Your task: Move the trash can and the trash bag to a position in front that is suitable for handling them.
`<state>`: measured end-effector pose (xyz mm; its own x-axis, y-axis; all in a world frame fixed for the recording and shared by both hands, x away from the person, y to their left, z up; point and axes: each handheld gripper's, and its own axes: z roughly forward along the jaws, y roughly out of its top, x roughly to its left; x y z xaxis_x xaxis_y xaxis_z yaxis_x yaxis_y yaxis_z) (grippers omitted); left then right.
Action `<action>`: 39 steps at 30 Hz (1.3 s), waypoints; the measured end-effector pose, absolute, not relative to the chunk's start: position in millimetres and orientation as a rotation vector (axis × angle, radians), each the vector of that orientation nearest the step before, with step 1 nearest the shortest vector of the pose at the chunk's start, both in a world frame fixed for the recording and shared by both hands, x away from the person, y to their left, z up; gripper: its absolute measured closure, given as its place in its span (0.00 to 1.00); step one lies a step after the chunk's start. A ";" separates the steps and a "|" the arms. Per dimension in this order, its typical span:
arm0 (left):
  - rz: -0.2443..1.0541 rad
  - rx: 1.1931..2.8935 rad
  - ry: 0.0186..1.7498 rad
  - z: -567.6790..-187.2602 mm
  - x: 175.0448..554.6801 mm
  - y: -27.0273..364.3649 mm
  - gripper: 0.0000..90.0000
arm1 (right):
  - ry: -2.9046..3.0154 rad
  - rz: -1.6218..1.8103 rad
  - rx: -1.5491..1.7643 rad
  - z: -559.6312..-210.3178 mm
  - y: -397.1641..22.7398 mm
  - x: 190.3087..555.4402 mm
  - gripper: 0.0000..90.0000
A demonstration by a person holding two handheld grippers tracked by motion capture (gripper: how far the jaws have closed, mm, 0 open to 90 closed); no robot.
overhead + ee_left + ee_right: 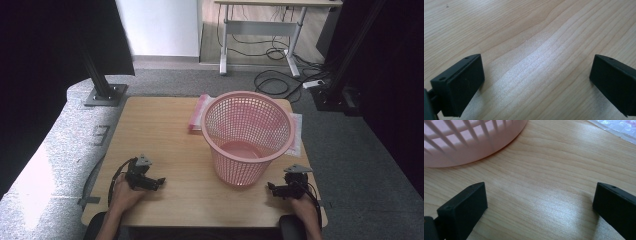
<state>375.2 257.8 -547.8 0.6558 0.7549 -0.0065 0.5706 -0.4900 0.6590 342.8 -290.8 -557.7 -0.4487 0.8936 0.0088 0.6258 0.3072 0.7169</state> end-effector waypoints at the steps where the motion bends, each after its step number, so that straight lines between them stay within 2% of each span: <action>1: 0.375 2.235 1.022 -547.8 375.4 257.7 0.00 | 2.188 0.932 1.356 -557.7 -290.7 342.7 0.00; 24: 0.361 2.258 1.038 -545.5 374.0 256.6 0.00 | 2.203 0.922 1.364 -555.9 -292.7 344.7 0.00; 30: 0.362 2.288 1.026 -543.4 375.0 255.6 0.00 | 2.145 0.942 1.406 -541.7 -295.5 357.3 0.00; 33: 0.416 2.313 1.017 -540.1 376.1 254.0 0.00 | 2.136 0.962 1.399 -530.7 -291.5 366.8 0.00; 39: 0.453 2.270 1.016 -532.5 376.9 254.2 0.00 | 2.125 0.934 1.400 -518.2 -288.0 387.1 0.00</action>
